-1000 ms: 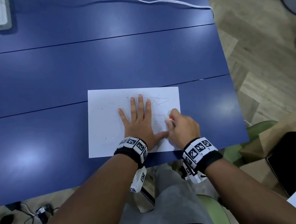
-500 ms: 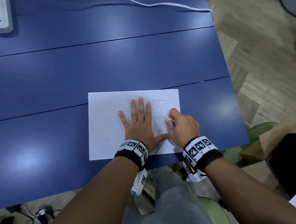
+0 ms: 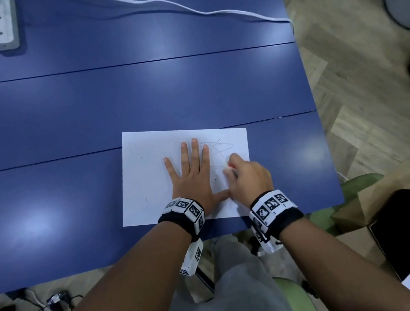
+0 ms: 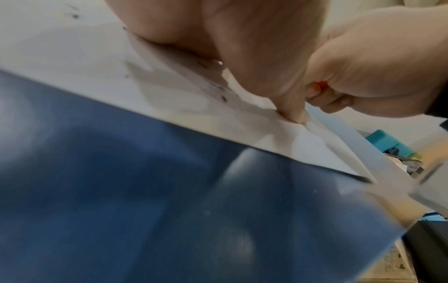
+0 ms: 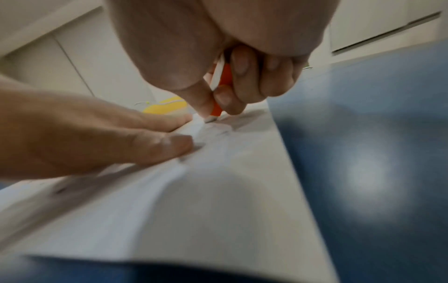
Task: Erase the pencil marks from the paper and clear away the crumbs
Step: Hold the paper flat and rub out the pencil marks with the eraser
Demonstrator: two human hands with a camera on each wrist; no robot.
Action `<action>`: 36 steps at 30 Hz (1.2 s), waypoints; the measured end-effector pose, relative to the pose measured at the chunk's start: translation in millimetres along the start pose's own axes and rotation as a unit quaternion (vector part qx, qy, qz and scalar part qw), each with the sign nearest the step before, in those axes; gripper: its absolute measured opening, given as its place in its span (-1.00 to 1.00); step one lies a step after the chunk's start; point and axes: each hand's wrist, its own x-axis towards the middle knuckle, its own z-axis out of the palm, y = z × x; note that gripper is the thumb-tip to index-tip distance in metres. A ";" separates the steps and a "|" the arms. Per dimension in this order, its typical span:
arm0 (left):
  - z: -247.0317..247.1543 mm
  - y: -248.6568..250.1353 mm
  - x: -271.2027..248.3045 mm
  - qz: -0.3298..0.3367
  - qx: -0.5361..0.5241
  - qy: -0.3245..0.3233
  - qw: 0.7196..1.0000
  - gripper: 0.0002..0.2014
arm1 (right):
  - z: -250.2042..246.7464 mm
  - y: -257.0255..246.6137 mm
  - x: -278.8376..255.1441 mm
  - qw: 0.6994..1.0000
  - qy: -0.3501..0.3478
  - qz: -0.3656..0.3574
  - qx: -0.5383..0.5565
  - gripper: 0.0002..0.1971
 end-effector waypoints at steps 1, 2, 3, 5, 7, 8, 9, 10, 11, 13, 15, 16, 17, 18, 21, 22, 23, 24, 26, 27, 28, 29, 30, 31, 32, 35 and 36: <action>-0.2 -0.6 0.7 0.000 0.003 -0.003 1.000 0.21 | -2.5 3.1 4.6 1.000 0.016 0.017 0.009 -0.89; -1.0 -1.1 0.4 0.000 0.003 -0.004 1.000 0.21 | -1.7 3.1 5.5 1.000 0.017 0.021 0.013 -0.89; -1.4 -1.1 -0.7 -0.001 0.002 -0.002 1.000 0.16 | -0.8 -0.2 2.4 1.000 0.007 0.009 0.012 -0.88; -0.4 0.8 -2.2 -0.001 -0.009 0.010 1.000 0.01 | 4.0 -6.8 -7.3 0.999 -0.028 -0.032 -0.007 -0.84; -0.3 1.0 -1.3 0.000 -0.008 0.009 1.000 0.02 | 3.2 -4.1 -5.5 0.999 -0.029 -0.040 -0.022 -0.83; -0.4 0.3 -0.3 0.000 -0.004 0.002 1.000 0.09 | 0.4 -0.3 0.2 0.999 -0.015 -0.026 -0.021 -0.85; -0.5 -0.5 0.6 0.000 0.002 -0.006 1.000 0.17 | -2.8 2.5 5.2 1.000 0.002 -0.007 -0.011 -0.87; -0.6 -1.3 0.9 0.000 0.005 -0.011 1.000 0.21 | -3.7 3.0 7.8 1.000 0.011 0.009 0.001 -0.88; -0.7 -1.8 0.5 0.001 0.006 -0.011 1.000 0.18 | -3.0 0.5 6.6 1.000 0.007 0.011 0.009 -0.89; -0.5 -1.1 -1.5 0.001 -0.002 0.003 1.000 0.01 | 2.3 -9.6 -2.5 0.999 -0.026 -0.021 0.000 -0.86; -0.9 0.8 -1.1 -0.002 -0.007 0.008 1.000 -0.05 | 3.8 -11.3 -6.4 0.998 -0.039 -0.038 -0.013 -0.84; -1.2 0.7 -0.7 -0.002 -0.002 0.000 1.000 0.01 | 1.6 -8.2 -1.7 0.999 -0.025 -0.027 -0.013 -0.85; -1.8 0.3 -0.1 -0.001 0.003 -0.008 1.000 0.10 | -1.6 -4.4 3.9 1.000 -0.007 -0.008 -0.007 -0.86; -2.4 0.0 0.3 -0.001 0.005 -0.013 1.000 0.17 | -3.4 -1.8 8.3 1.000 0.008 0.013 0.005 -0.88; -2.5 -0.2 -2.3 0.001 0.002 0.000 1.000 0.05 | 1.2 -11.0 1.3 1.000 -0.024 -0.009 0.006 -0.87; -2.1 0.9 -2.8 0.000 -0.002 0.008 1.000 -0.03 | 3.4 -14.4 -3.7 0.999 -0.044 -0.030 -0.004 -0.86; -2.1 1.3 -2.4 -0.001 -0.002 0.010 1.000 -0.06 | 4.4 -15.2 -5.4 0.998 -0.053 -0.041 -0.012 -0.86; -2.5 1.2 -1.6 0.000 -0.001 0.006 1.000 -0.02 | 3.5 -12.9 -2.2 0.998 -0.044 -0.040 -0.015 -0.86; -3.8 0.7 -0.1 0.002 0.000 -0.009 1.000 0.14 | -1.3 -5.9 8.5 1.000 -0.004 -0.009 -0.005 -0.86; -4.3 0.3 0.2 0.001 0.003 -0.012 1.000 0.18 | -2.4 -5.1 10.7 1.000 0.008 0.010 0.006 -0.87; -4.0 0.3 -0.6 0.000 0.006 -0.011 1.000 0.15 | -1.4 -7.3 9.3 1.000 0.004 0.016 0.014 -0.88; -2.5 0.2 -1.3 0.000 0.006 -0.004 1.000 0.07 | 0.4 -11.9 4.8 1.000 -0.012 0.006 0.015 -0.88; -1.6 0.9 -2.3 -0.001 0.001 0.008 1.000 -0.03 | 3.6 -15.9 -0.5 0.999 -0.032 -0.012 0.009 -0.88; -1.6 1.0 -2.8 -0.002 -0.003 0.017 1.000 -0.09 | 5.5 -18.0 -4.7 0.999 -0.046 -0.027 0.000 -0.87; -1.8 0.8 -2.1 -0.002 -0.003 0.015 1.000 -0.07 | 5.6 -17.1 -4.3 0.999 -0.043 -0.032 -0.006 -0.87; -2.5 -0.1 0.5 0.000 0.006 -0.010 1.000 0.16 | -1.2 -7.8 10.2 1.000 0.006 0.014 0.008 -0.87; -2.9 -0.2 0.3 -0.001 0.011 -0.009 1.000 0.17 | -1.2 -8.2 11.2 0.999 0.010 0.027 0.018 -0.88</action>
